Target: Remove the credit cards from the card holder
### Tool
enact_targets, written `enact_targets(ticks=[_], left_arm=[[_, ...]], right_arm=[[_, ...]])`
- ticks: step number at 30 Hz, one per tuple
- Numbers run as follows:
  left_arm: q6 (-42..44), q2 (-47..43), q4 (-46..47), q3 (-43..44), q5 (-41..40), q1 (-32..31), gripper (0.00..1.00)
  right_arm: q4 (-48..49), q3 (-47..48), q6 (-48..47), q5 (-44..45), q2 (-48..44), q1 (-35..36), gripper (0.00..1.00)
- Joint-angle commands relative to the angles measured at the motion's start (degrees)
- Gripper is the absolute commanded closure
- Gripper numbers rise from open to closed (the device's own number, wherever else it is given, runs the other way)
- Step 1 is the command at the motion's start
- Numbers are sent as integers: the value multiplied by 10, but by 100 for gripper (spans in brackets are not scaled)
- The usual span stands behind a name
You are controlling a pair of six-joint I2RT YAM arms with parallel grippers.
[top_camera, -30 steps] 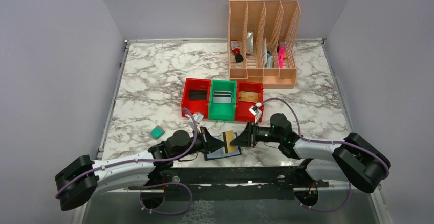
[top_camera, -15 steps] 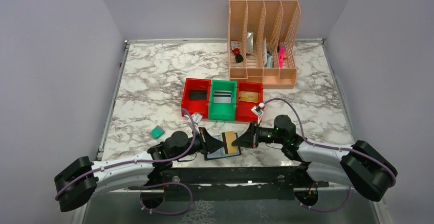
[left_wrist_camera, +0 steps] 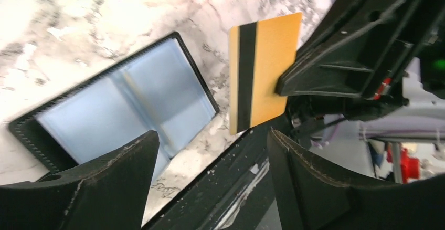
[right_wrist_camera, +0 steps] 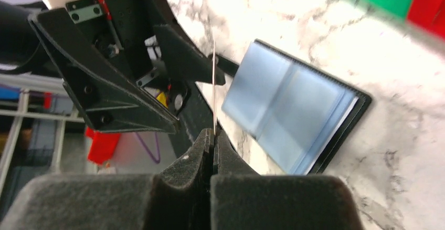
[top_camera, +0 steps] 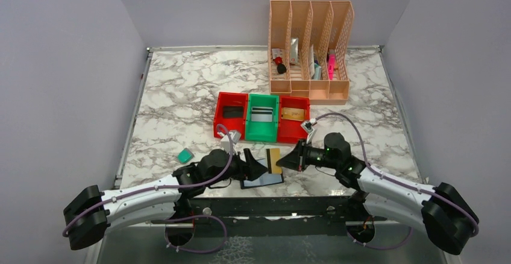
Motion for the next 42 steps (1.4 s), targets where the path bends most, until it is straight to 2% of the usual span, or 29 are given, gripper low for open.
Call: enact_targets(ticks=[1, 4, 8, 10, 13, 16, 20, 29, 35, 42], left_arm=[[50, -2, -196, 79, -87, 0, 19], [66, -1, -252, 112, -108, 0, 16], [77, -5, -290, 132, -135, 0, 13], [77, -7, -302, 135, -144, 0, 11], [74, -12, -317, 136, -156, 1, 2], [74, -23, -325, 130, -167, 1, 1], [72, -40, -326, 121, -169, 1, 1], [78, -47, -320, 111, -171, 1, 1], [85, -36, -316, 115, -167, 1, 1], [101, -55, -328, 125, -158, 1, 1]], right_arm=[[-168, 63, -83, 138, -66, 0, 99], [-249, 106, -136, 243, -97, 0, 99], [-285, 151, -218, 370, -92, 0, 99], [-303, 181, -256, 418, -66, -1, 99], [-309, 217, -327, 465, -11, 0, 99], [-309, 248, -385, 513, 45, 0, 99], [-273, 260, -478, 492, 76, 0, 99], [-166, 215, -713, 483, 105, 0, 99], [-185, 241, -810, 485, 177, 0, 99], [-138, 246, -893, 506, 235, 0, 99]])
